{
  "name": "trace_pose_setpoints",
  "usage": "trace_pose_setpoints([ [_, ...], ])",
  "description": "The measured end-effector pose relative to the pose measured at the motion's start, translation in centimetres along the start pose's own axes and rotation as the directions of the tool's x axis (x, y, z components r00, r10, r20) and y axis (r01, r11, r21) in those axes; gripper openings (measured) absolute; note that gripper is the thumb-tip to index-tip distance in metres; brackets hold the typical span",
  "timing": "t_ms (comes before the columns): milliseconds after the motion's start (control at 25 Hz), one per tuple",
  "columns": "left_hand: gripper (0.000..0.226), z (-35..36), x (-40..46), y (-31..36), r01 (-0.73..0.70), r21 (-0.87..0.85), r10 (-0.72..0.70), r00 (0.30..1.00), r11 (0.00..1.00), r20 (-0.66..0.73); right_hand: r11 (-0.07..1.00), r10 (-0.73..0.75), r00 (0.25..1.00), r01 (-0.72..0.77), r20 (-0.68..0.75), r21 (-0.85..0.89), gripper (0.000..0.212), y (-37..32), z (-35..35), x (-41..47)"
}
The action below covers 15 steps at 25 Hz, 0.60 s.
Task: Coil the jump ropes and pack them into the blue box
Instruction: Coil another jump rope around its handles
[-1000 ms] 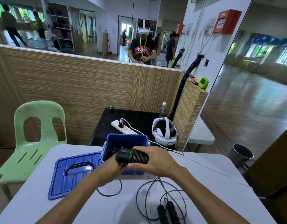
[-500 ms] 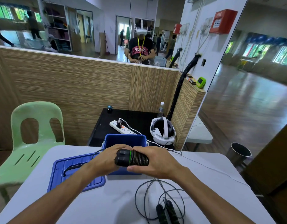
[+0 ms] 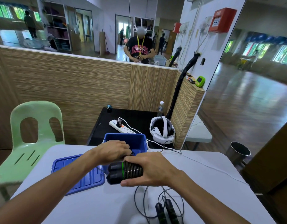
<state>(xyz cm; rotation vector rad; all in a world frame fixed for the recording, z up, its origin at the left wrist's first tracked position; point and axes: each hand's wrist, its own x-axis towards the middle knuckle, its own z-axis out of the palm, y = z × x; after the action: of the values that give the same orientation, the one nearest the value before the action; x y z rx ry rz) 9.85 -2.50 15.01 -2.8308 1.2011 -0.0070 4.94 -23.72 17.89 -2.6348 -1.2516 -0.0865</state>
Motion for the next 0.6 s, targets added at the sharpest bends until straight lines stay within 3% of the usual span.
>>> trace_pose_setpoints([
  [120, 0.02, -1.7, 0.6, 0.0, -0.027, 0.08, 0.023, 0.999, 0.996, 0.045, 0.994, 0.021, 0.999, -0.017, 0.035, -0.109, 0.06, -0.1, 0.4, 0.1],
  [280, 0.015, -2.7, 0.2, -0.3, -0.007, 0.29, 0.037, 0.994, 0.957, -0.099, 0.983, 0.11, 0.993, -0.104, 0.031, -0.154, 0.066, 0.9, 0.7, 0.0],
  [440, 0.02, -4.2, 0.6, 1.7, 0.221, 0.246, -0.231, 0.973, 0.944, 0.013, 0.972, 0.216, 0.975, -0.21, 0.057, -0.103, 0.066, 1.3, 0.5, 0.4],
  [600, 0.022, -5.0, 0.8, 3.6, 0.372, 0.243, -0.362, 0.928, 0.896, -0.085, 0.96, 0.28, 0.954, -0.277, 0.104, -0.046, 0.062, 2.2, 0.6, 1.1],
])
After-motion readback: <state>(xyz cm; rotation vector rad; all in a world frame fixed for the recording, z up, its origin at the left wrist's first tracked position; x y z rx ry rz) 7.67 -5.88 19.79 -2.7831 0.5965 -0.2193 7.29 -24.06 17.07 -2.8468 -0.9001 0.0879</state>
